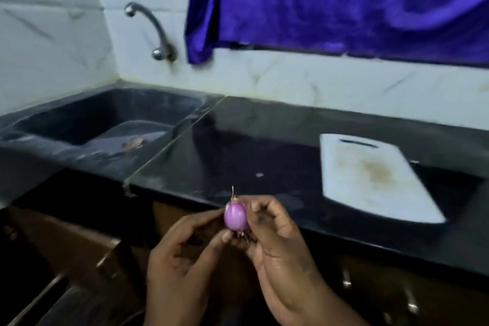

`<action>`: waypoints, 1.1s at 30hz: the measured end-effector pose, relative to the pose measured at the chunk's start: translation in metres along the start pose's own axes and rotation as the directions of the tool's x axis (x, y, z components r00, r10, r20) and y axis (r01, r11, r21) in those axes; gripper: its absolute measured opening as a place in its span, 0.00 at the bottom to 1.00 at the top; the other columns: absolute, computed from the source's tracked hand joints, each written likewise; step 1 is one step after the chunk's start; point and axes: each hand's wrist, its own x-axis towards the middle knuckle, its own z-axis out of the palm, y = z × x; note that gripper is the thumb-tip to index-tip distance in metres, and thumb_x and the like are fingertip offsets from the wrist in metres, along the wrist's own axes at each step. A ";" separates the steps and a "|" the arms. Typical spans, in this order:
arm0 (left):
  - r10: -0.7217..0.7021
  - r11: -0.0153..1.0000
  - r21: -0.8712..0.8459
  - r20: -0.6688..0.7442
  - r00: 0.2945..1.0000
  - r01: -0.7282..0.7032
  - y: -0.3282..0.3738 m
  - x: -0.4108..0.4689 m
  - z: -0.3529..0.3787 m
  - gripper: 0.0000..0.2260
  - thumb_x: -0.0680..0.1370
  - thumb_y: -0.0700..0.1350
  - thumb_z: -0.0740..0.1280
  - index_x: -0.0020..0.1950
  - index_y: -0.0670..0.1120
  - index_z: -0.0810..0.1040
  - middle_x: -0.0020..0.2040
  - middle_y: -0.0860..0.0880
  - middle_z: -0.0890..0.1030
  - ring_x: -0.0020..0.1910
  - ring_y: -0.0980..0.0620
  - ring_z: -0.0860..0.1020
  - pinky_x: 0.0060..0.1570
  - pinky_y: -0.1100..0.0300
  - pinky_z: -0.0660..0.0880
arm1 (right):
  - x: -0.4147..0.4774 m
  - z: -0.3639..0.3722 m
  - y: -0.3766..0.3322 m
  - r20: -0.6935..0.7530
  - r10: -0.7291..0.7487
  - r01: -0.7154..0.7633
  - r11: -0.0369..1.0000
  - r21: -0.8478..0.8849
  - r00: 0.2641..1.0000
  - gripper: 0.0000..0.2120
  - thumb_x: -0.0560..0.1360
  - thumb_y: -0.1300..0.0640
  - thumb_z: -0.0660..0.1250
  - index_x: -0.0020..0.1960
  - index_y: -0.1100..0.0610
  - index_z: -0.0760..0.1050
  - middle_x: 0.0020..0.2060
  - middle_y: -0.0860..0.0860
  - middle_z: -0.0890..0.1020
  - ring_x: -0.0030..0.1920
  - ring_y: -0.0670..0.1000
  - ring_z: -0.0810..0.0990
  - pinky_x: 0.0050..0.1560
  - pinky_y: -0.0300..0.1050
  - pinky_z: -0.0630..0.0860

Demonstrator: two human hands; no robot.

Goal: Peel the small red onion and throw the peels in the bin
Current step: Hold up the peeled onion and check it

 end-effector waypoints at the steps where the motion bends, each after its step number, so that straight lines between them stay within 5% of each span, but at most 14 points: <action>1: 0.011 0.999 -0.032 0.048 0.999 -0.009 0.009 0.008 0.019 0.13 0.71 0.43 0.79 0.54 0.53 0.88 0.52 0.49 0.89 0.52 0.51 0.87 0.55 0.59 0.82 | 0.000 -0.012 -0.019 -0.016 -0.045 0.045 0.999 -0.016 0.999 0.10 0.74 0.53 0.75 0.51 0.57 0.81 0.48 0.57 0.87 0.46 0.51 0.84 0.47 0.45 0.81; 7: 0.111 0.988 -0.143 0.401 0.909 -0.057 0.048 0.066 0.156 0.14 0.75 0.34 0.77 0.57 0.48 0.86 0.50 0.51 0.89 0.50 0.51 0.88 0.55 0.53 0.83 | 0.014 -0.104 -0.138 -0.146 -0.322 0.279 0.926 -0.256 0.935 0.14 0.74 0.57 0.72 0.58 0.63 0.81 0.56 0.62 0.86 0.55 0.57 0.86 0.58 0.50 0.83; 15: 0.026 0.991 0.090 0.570 0.821 -0.094 -0.001 0.130 0.285 0.07 0.77 0.46 0.77 0.54 0.51 0.87 0.46 0.54 0.89 0.47 0.56 0.87 0.53 0.45 0.84 | 0.082 -0.215 -0.182 -0.296 -0.395 0.124 0.755 -0.644 0.870 0.13 0.74 0.50 0.77 0.48 0.60 0.84 0.43 0.61 0.88 0.40 0.52 0.82 0.45 0.46 0.80; 20: -0.012 0.976 0.183 0.581 0.814 -0.116 -0.020 0.150 0.307 0.04 0.78 0.46 0.76 0.52 0.50 0.88 0.44 0.54 0.89 0.42 0.58 0.85 0.51 0.50 0.84 | 0.116 -0.243 -0.176 -0.271 -0.374 0.101 0.730 -0.676 0.887 0.15 0.74 0.46 0.76 0.45 0.60 0.85 0.41 0.59 0.89 0.40 0.58 0.85 0.52 0.54 0.83; 25: -0.070 0.955 0.270 0.604 0.794 -0.122 -0.029 0.162 0.313 0.04 0.76 0.46 0.78 0.51 0.49 0.88 0.41 0.53 0.88 0.41 0.56 0.84 0.46 0.55 0.81 | 0.128 -0.258 -0.176 -0.254 -0.286 0.033 0.721 -0.692 0.924 0.12 0.80 0.55 0.70 0.52 0.64 0.85 0.48 0.64 0.87 0.47 0.57 0.88 0.50 0.44 0.85; 27: -0.078 0.936 0.317 0.613 0.786 -0.155 -0.034 0.161 0.313 0.04 0.76 0.47 0.77 0.50 0.50 0.88 0.43 0.54 0.88 0.44 0.56 0.86 0.49 0.54 0.82 | 0.129 -0.264 -0.173 -0.237 -0.247 0.007 0.707 -0.707 0.940 0.10 0.80 0.59 0.70 0.54 0.65 0.85 0.49 0.64 0.87 0.49 0.57 0.88 0.46 0.40 0.84; 29: -0.085 0.918 0.354 0.618 0.782 -0.180 -0.037 0.159 0.313 0.03 0.76 0.48 0.77 0.49 0.52 0.88 0.43 0.56 0.88 0.45 0.58 0.85 0.53 0.52 0.82 | 0.131 -0.271 -0.170 -0.225 -0.246 -0.010 0.654 -0.756 0.943 0.08 0.79 0.59 0.71 0.52 0.63 0.87 0.47 0.60 0.89 0.51 0.58 0.88 0.50 0.45 0.85; 33: -0.088 0.899 0.391 0.600 0.795 -0.196 -0.041 0.156 0.315 0.02 0.76 0.52 0.76 0.47 0.56 0.88 0.44 0.61 0.87 0.50 0.59 0.83 0.63 0.47 0.76 | 0.133 -0.274 -0.171 -0.213 -0.262 -0.040 0.538 -0.842 0.941 0.08 0.78 0.54 0.73 0.46 0.55 0.89 0.40 0.51 0.89 0.40 0.46 0.82 0.52 0.49 0.81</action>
